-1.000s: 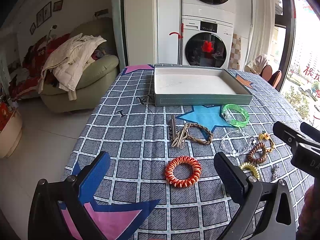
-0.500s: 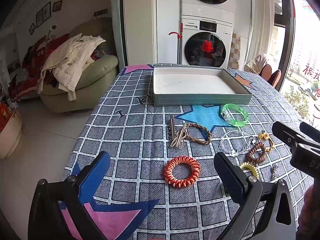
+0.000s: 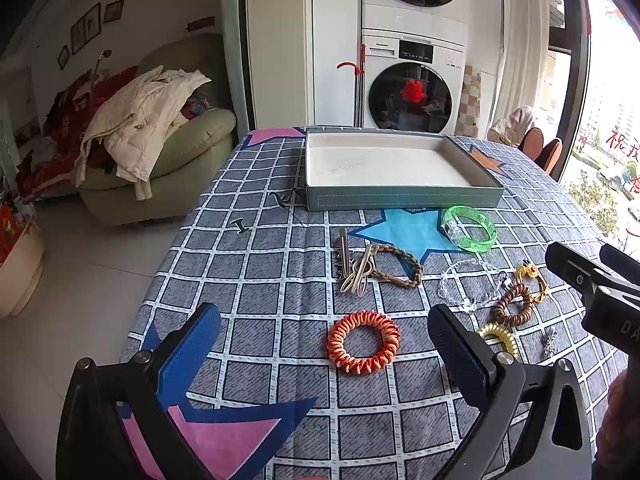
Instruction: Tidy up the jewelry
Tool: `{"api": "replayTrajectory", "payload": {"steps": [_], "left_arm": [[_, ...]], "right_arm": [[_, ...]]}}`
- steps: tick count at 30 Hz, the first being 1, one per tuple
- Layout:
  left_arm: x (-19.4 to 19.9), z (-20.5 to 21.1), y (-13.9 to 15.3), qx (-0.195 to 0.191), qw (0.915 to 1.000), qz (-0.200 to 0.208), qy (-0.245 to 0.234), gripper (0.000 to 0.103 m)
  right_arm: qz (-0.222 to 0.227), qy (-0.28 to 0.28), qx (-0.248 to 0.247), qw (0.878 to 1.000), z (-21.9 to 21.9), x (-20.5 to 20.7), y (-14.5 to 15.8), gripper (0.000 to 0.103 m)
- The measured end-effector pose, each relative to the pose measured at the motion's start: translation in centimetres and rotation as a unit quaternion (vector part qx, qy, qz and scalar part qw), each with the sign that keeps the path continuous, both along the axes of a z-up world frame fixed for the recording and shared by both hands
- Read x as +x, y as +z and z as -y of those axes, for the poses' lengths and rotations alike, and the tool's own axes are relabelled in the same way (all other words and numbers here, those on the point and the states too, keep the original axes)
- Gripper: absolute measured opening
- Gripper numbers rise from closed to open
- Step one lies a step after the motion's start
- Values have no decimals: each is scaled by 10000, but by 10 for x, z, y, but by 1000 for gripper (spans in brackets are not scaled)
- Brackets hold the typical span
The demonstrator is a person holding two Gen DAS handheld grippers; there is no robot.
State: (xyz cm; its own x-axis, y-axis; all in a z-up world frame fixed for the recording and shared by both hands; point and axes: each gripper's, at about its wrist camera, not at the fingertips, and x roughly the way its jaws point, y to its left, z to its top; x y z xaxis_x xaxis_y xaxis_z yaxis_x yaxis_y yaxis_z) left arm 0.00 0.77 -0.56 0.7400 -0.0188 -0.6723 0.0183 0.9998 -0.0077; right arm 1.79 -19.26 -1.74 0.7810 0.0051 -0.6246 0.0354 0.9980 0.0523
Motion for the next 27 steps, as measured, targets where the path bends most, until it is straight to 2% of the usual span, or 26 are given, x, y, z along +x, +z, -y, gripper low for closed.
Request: {"api": "replayTrajectory", "payload": {"steps": [9,12,15,22,27], "left_arm": [[2,-1,-2,-11,10000,-39,19,103],[8,-6,-6,-105,9998,-185,-26,103],[15,-14,-12,-113,9993,-361,-24,103],[37,-25,-32,-186,9946,-923,-431,103],[45,-24,-42,-267,9915,-1149,-553,103]], "right_arm": [[-38,-7,2,10000,5,1,-1,103],[-112,-25,53,9999,10,1,-3,103],[-276,-79,86,9996,22,1,-8,103],[-798,-354,-116,9961,49,-10,-31,103],[-1142,-400,-42,9926,61,-13,-46,103]]}}
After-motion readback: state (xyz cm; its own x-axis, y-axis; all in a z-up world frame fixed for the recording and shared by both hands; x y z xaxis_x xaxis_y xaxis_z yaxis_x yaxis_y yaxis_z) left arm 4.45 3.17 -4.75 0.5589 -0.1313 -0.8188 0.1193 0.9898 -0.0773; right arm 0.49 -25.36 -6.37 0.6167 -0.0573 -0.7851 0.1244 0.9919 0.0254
